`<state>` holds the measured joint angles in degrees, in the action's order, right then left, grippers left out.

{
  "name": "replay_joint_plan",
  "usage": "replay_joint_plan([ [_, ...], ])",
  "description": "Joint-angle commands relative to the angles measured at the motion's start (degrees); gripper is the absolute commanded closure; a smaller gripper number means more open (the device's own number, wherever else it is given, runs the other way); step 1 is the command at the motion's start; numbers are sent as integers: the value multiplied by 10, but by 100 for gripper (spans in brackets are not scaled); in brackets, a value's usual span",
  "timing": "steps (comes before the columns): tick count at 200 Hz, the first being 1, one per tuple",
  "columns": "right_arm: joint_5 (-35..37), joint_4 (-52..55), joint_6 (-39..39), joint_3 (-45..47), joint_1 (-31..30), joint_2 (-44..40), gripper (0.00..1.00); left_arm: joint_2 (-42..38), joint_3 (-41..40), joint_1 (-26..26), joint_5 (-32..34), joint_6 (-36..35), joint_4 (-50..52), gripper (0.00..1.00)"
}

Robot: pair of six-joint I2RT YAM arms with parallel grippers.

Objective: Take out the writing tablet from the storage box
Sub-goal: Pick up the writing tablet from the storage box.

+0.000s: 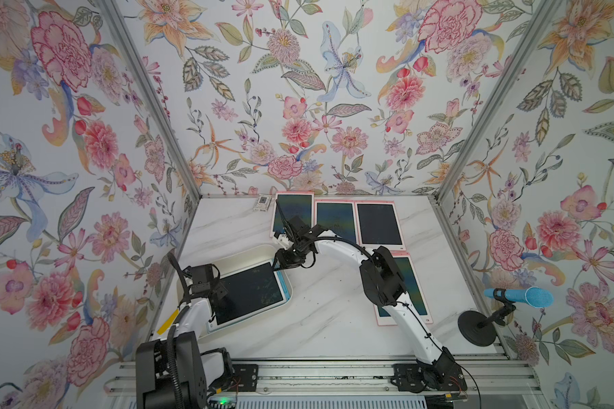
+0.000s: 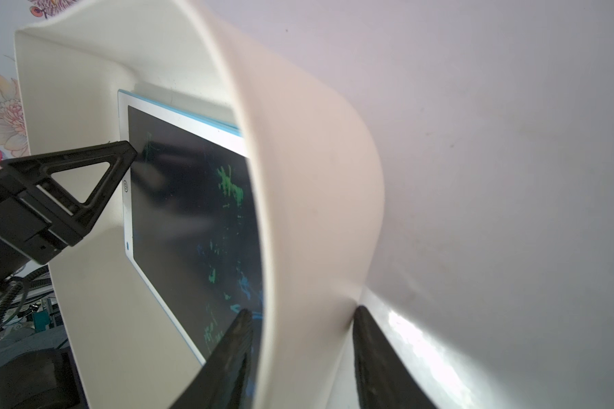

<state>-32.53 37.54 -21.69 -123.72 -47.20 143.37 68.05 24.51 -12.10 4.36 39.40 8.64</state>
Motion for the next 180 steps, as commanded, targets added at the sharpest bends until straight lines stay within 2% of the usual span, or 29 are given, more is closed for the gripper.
replay_joint_plan([
  [1,-29,-10,-3,-24,-8,12,55,9,-7,17,-99,-1,-6,36],
  [76,-49,-4,-5,-53,-16,33,56,9,-12,16,-240,15,-59,41],
  [98,-52,-4,-5,-57,-19,37,57,0,-14,16,-254,15,-62,45],
  [180,-58,0,-5,-77,-25,51,58,-44,-40,-10,-326,29,-103,46],
])
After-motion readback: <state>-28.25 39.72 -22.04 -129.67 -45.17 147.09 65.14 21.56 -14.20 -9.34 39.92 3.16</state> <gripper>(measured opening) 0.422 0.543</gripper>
